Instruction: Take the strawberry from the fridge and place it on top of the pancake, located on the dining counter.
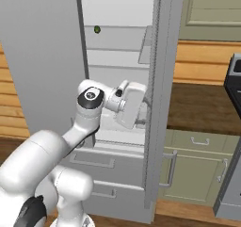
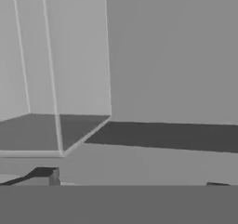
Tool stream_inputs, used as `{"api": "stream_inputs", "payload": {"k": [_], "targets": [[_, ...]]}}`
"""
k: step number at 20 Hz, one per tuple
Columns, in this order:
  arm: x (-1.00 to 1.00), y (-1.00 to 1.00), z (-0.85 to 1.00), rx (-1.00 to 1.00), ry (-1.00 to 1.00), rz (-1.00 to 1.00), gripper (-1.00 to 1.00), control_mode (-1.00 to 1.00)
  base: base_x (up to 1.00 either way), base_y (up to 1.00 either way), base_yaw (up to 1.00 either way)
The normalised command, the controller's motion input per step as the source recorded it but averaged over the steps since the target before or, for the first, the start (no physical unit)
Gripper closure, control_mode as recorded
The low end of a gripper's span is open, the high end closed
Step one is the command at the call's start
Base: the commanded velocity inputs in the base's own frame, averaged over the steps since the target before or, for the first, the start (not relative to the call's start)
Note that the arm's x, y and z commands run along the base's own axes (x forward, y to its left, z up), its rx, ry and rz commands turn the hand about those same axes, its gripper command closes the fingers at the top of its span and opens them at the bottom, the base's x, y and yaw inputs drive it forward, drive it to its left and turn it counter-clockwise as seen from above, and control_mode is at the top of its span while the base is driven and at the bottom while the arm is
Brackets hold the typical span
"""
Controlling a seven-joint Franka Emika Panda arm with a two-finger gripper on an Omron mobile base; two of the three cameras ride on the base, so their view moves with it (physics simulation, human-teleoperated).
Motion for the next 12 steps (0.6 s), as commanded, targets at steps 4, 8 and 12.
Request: {"api": "stream_inputs", "payload": {"k": [4, 8, 12], "targets": [[-0.12, 0.77, 0.04, 0.08, -0.06, 0.02, -1.0, -1.0, 0.0, 0.0, 0.0], [0.0, 0.93, 0.0, 0.56, -0.01, 0.0, -1.0, -1.0, 0.0, 0.0, 0.0], [0.09, 1.0, -0.06, 0.79, -0.06, 0.0, -1.0, -1.0, 0.0, 0.0, 0.0]]}}
